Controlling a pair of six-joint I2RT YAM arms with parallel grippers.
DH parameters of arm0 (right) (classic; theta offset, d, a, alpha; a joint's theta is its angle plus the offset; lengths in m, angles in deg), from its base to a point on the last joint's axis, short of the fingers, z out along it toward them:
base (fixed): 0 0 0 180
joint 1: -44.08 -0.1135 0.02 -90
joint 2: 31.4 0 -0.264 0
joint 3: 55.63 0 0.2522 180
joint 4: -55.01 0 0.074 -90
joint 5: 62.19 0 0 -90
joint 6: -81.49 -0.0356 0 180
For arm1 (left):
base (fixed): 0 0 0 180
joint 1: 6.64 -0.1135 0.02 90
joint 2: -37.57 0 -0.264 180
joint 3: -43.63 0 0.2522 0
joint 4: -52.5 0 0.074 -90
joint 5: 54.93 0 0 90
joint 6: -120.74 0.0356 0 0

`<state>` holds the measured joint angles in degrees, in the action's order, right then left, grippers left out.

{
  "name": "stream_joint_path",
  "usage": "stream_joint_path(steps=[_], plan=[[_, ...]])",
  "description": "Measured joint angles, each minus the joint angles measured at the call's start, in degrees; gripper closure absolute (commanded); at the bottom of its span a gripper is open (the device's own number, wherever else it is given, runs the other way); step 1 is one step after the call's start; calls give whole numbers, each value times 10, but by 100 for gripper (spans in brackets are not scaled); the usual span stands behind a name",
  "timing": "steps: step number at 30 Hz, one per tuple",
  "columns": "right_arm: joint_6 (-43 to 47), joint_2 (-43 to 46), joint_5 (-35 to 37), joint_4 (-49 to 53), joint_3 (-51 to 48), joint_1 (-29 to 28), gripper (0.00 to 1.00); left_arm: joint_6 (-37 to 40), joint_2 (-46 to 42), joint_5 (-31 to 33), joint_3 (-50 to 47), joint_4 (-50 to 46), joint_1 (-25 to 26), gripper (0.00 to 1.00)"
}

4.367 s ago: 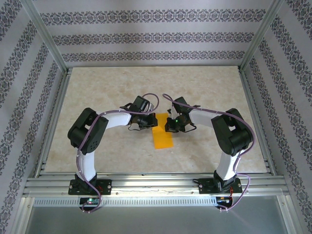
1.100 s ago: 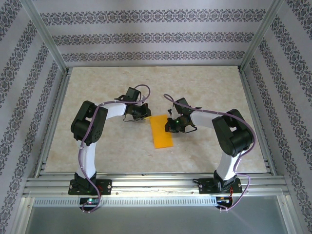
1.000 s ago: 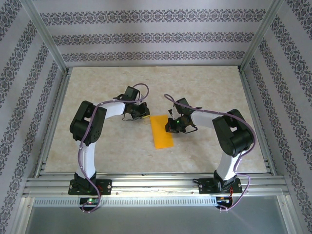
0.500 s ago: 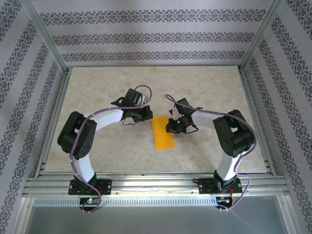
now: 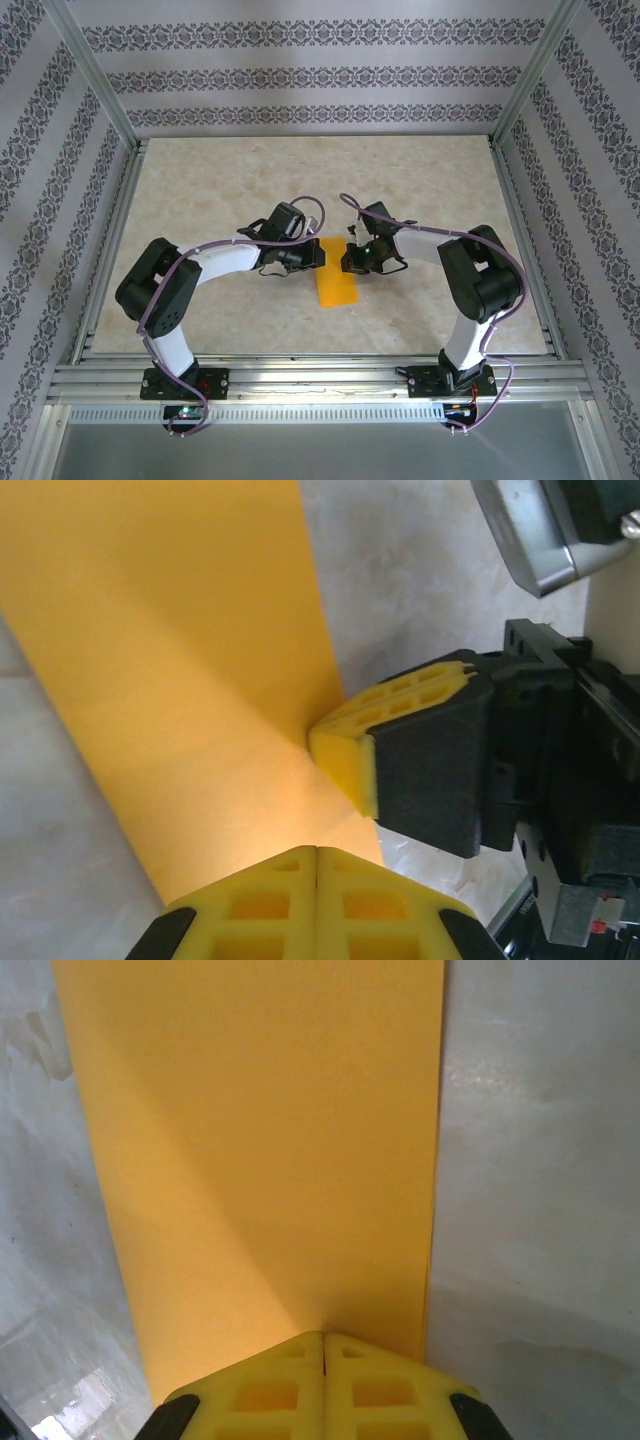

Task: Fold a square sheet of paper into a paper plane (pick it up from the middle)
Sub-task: First fold the square sheet of paper in half at the center of the table.

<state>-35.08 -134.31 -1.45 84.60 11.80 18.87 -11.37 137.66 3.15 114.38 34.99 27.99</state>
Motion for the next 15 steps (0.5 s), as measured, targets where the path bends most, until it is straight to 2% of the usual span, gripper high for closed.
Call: stream_joint_path(steps=[15], plan=[[0, 0, -3, 0, -1, 3, 100, -17, 21, -8, -69, 42, 15, 100]])
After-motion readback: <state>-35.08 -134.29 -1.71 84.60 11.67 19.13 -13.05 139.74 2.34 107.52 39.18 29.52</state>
